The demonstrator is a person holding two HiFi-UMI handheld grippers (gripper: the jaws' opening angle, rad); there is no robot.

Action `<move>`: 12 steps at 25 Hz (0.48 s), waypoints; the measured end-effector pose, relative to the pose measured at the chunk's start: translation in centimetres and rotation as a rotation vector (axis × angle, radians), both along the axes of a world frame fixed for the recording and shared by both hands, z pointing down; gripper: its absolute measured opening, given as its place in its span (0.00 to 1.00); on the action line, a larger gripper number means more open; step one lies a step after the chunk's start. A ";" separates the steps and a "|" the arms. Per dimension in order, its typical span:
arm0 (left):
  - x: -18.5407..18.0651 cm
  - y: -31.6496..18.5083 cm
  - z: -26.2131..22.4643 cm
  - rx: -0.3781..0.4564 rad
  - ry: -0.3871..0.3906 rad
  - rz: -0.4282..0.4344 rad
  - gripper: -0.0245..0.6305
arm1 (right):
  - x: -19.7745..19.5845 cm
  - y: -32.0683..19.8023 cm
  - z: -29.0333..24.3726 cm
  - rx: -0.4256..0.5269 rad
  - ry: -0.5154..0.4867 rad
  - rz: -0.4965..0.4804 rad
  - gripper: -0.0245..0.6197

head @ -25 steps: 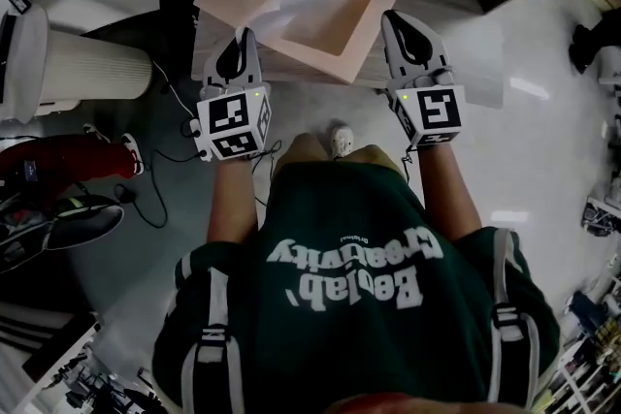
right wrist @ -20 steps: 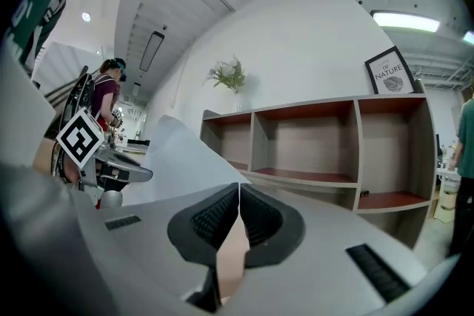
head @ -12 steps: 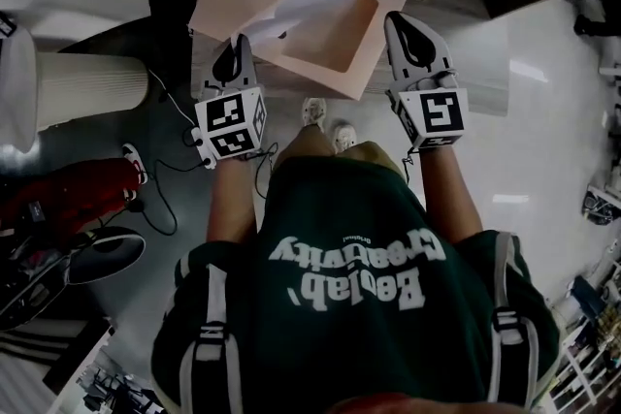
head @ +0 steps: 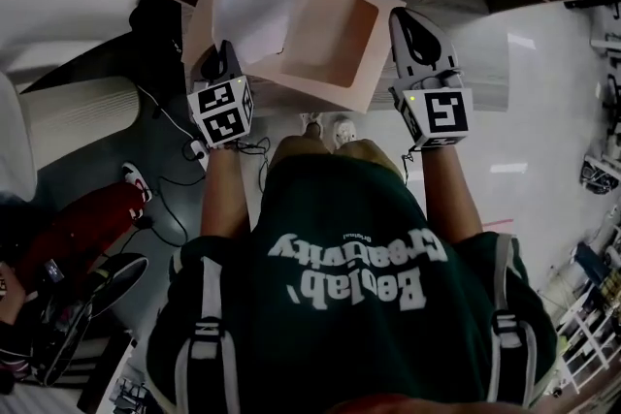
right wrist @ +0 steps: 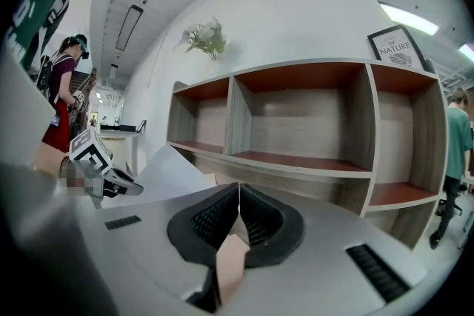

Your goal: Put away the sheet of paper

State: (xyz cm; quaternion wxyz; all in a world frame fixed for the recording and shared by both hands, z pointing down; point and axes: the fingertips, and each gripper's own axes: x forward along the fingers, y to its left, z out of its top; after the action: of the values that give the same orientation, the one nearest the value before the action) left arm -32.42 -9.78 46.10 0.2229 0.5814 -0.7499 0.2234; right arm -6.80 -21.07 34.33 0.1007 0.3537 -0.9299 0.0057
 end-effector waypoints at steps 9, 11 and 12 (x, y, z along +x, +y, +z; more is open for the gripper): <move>-3.7 -3.8 4.7 -0.221 -0.155 0.133 0.07 | -2.5 -2.7 2.5 -0.026 0.035 0.053 0.09; -3.5 -4.7 5.9 -0.256 -0.152 0.182 0.07 | -2.8 -2.9 2.8 -0.027 0.038 0.064 0.09; -3.2 -5.0 6.5 -0.274 -0.146 0.208 0.07 | -2.9 -2.9 2.9 -0.030 0.040 0.072 0.09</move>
State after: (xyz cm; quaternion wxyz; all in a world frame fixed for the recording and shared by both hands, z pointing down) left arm -35.67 -14.74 52.64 0.2210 0.6021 -0.6625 0.3869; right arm -9.69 -23.98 37.20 0.1244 0.3854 -0.9142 0.0165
